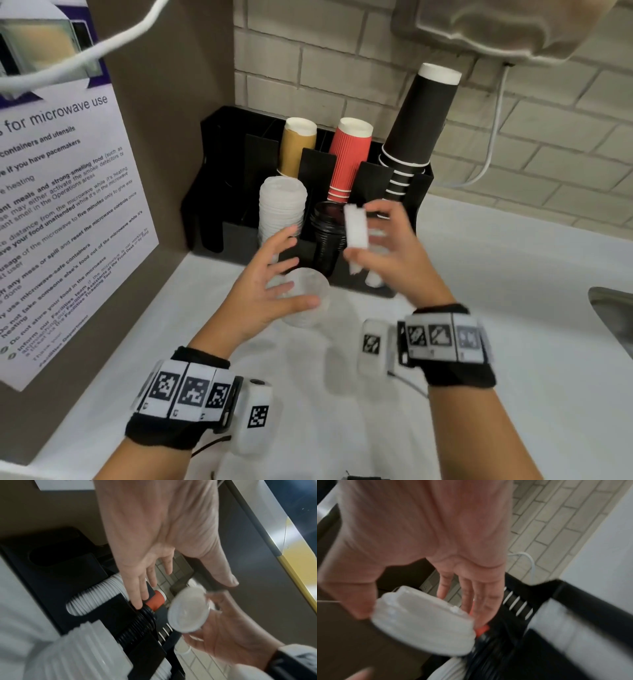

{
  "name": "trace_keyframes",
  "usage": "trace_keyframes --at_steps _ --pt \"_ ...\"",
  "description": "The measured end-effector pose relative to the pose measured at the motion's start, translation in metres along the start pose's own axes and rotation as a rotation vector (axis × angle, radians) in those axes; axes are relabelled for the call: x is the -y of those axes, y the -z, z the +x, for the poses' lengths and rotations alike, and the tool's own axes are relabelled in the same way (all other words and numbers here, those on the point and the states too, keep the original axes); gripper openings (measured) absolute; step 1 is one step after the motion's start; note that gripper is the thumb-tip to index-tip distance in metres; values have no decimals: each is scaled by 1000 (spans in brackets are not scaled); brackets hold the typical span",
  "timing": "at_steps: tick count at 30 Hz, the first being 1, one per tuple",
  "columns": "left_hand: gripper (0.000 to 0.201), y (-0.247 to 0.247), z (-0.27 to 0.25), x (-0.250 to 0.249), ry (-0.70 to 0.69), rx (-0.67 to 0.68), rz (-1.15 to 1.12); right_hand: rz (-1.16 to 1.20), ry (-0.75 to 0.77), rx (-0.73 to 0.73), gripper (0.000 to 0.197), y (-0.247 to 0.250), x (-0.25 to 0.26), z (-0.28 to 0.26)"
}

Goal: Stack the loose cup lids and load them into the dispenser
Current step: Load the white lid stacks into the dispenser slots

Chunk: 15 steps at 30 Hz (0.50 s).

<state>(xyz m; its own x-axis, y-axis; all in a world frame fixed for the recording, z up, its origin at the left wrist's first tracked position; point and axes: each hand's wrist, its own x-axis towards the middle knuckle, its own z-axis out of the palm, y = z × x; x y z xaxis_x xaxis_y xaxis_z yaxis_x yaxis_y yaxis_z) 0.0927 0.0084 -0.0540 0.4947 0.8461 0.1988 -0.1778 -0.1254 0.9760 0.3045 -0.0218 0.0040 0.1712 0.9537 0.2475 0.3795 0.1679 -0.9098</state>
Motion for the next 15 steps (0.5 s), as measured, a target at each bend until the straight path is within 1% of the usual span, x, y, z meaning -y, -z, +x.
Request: trace_keyframes --at_steps 1,2,3,4,5,7,8,10,15 --pt "88 4 0 -1 -12 -37 18 -74 3 -86 58 13 -3 13" --pt "81 7 -1 -1 -23 -73 36 -175 -5 -141 57 26 -8 25" --pt "74 10 -2 -2 -32 -107 51 -304 -32 -153 56 38 -13 38" --pt "68 13 -2 -2 -37 -138 63 -446 -73 -123 55 48 -18 50" --pt "62 15 -3 -2 -39 -164 73 -577 -114 -63 56 55 -24 60" --pt "54 18 -4 -1 -41 -194 83 -745 -166 100 59 63 -32 75" --pt "51 19 -4 0 -41 -202 93 -788 -179 168 59 64 -34 80" --pt "48 20 -5 0 -40 -213 115 -827 -190 246 60 65 -34 87" --pt "39 21 -5 1 -35 -245 132 -905 -180 337 62 61 -35 90"
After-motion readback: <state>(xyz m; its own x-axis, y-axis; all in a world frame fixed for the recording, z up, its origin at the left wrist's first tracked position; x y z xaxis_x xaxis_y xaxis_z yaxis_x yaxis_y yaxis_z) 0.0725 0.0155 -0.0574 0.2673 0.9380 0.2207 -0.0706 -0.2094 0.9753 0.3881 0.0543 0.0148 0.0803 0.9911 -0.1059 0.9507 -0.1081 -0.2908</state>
